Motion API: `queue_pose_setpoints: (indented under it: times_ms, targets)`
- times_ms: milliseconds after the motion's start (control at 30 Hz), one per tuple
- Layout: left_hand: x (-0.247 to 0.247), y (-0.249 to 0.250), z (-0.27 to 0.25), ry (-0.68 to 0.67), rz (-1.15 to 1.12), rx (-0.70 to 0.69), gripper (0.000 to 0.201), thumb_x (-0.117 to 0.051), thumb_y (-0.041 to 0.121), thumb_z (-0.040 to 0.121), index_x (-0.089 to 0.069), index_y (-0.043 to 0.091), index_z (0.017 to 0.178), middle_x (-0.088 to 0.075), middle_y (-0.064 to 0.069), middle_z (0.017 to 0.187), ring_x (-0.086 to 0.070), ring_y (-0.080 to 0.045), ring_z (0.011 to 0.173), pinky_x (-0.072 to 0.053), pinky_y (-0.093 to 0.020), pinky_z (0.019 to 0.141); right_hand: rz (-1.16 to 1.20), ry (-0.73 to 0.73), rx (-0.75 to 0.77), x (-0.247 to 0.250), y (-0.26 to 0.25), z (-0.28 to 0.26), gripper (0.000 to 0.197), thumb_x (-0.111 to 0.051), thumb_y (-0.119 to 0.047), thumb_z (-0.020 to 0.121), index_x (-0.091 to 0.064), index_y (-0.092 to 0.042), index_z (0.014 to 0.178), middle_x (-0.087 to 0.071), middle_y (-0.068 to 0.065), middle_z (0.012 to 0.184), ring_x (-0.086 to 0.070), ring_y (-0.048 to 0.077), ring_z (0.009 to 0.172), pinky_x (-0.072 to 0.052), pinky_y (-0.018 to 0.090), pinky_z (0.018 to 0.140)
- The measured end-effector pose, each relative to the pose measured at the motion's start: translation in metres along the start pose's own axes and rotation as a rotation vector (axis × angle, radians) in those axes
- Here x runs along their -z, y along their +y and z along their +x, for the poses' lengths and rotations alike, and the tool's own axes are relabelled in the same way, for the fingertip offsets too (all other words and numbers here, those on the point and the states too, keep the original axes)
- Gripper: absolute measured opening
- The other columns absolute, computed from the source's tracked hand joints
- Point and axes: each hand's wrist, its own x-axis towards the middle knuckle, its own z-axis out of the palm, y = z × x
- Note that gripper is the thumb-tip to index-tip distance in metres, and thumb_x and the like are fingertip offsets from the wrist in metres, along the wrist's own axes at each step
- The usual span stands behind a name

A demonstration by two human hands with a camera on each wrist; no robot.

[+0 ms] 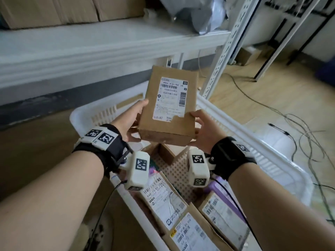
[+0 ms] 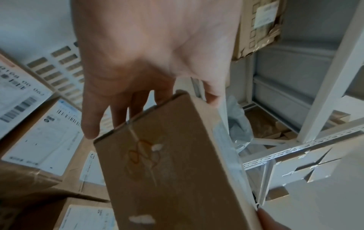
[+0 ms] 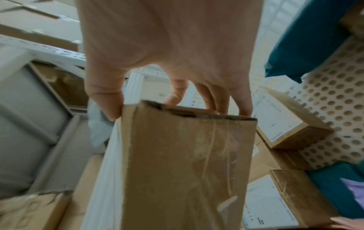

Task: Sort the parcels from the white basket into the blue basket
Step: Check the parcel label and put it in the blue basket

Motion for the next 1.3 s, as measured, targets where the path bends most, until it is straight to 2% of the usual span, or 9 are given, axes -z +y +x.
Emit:
queue_pose_setpoints:
  times_ms: [133, 233, 533, 633, 767, 967, 1067, 1200, 1300]
  targets:
    - [0.01, 0.012, -0.038, -0.009, -0.058, -0.096, 0.037, -0.047, 0.063, 0.086, -0.06, 0.028, 0.086, -0.063, 0.0, 0.08, -0.058, -0.017, 0.073, -0.043, -0.028, 0.063, -0.037, -0.038, 0.1, -0.012, -0.009, -0.036, 0.024, -0.058, -0.027, 0.084, -0.06, -0.015, 0.105, -0.064, 0.017, 0.098, -0.06, 0.029, 0.086, -0.046, 0.042, 0.093]
    - [0.016, 0.015, -0.058, -0.03, -0.129, -0.16, 0.031, -0.05, 0.057, 0.087, -0.061, 0.028, 0.085, -0.064, 0.004, 0.072, -0.058, -0.014, 0.069, -0.043, -0.026, 0.058, -0.07, -0.116, 0.125, -0.017, -0.004, -0.057, 0.036, -0.059, -0.027, 0.071, -0.062, -0.016, 0.106, -0.065, 0.016, 0.105, -0.06, 0.027, 0.088, -0.047, 0.039, 0.088]
    - [0.021, 0.008, -0.094, -0.081, -0.14, -0.131, 0.037, -0.055, 0.058, 0.082, -0.064, 0.025, 0.095, -0.066, -0.001, 0.084, -0.062, -0.02, 0.083, -0.05, -0.033, 0.073, -0.196, -0.305, 0.176, -0.022, 0.012, -0.09, 0.056, -0.058, -0.023, 0.057, -0.064, -0.028, 0.112, -0.063, 0.003, 0.099, -0.057, 0.016, 0.073, -0.042, 0.025, 0.061]
    - [0.022, 0.007, -0.096, -0.096, -0.141, -0.126, 0.035, -0.054, 0.057, 0.083, -0.062, 0.024, 0.091, -0.064, 0.0, 0.077, -0.059, -0.016, 0.07, -0.046, -0.026, 0.059, -0.205, -0.282, 0.194, -0.021, 0.015, -0.092, 0.053, -0.059, -0.027, 0.061, -0.065, -0.03, 0.114, -0.063, 0.006, 0.107, -0.056, 0.019, 0.082, -0.041, 0.029, 0.067]
    - [0.024, 0.008, -0.095, -0.115, -0.155, -0.118, 0.034, -0.056, 0.056, 0.083, -0.063, 0.023, 0.09, -0.064, -0.003, 0.083, -0.06, -0.02, 0.079, -0.049, -0.032, 0.07, -0.173, -0.205, 0.176, -0.021, 0.018, -0.092, 0.034, -0.056, -0.031, 0.08, -0.064, -0.029, 0.113, -0.068, 0.005, 0.102, -0.063, 0.015, 0.073, -0.047, 0.027, 0.064]
    - [0.027, 0.008, -0.092, -0.129, -0.154, -0.129, 0.032, -0.055, 0.055, 0.084, -0.061, 0.024, 0.088, -0.062, -0.001, 0.079, -0.058, -0.019, 0.077, -0.048, -0.032, 0.07, -0.172, -0.129, 0.155, -0.025, 0.019, -0.087, 0.042, -0.063, -0.039, 0.075, -0.062, -0.023, 0.115, -0.071, 0.006, 0.104, -0.064, 0.022, 0.087, -0.049, 0.033, 0.073]
    - [0.029, 0.009, -0.093, -0.124, -0.163, -0.13, 0.033, -0.056, 0.055, 0.083, -0.062, 0.023, 0.087, -0.062, -0.001, 0.078, -0.058, -0.018, 0.076, -0.048, -0.032, 0.069, -0.165, -0.115, 0.154, -0.025, 0.018, -0.082, 0.043, -0.065, -0.039, 0.075, -0.063, -0.023, 0.115, -0.071, 0.007, 0.106, -0.063, 0.027, 0.099, -0.048, 0.043, 0.095]
    - [0.034, 0.009, -0.095, -0.128, -0.168, -0.129, 0.034, -0.056, 0.056, 0.083, -0.062, 0.024, 0.088, -0.063, -0.002, 0.083, -0.059, -0.019, 0.079, -0.048, -0.033, 0.073, -0.179, -0.121, 0.15, -0.032, 0.016, -0.081, 0.026, -0.058, -0.036, 0.087, -0.063, -0.024, 0.109, -0.072, 0.0, 0.091, -0.066, 0.016, 0.078, -0.051, 0.031, 0.073]
    - [0.041, 0.009, -0.099, -0.11, -0.163, -0.146, 0.033, -0.056, 0.057, 0.083, -0.061, 0.025, 0.092, -0.063, -0.002, 0.085, -0.06, -0.019, 0.083, -0.049, -0.035, 0.079, -0.199, -0.122, 0.161, -0.046, 0.015, -0.083, 0.044, -0.068, -0.043, 0.075, -0.063, -0.023, 0.113, -0.072, 0.003, 0.105, -0.065, 0.023, 0.1, -0.047, 0.042, 0.097]
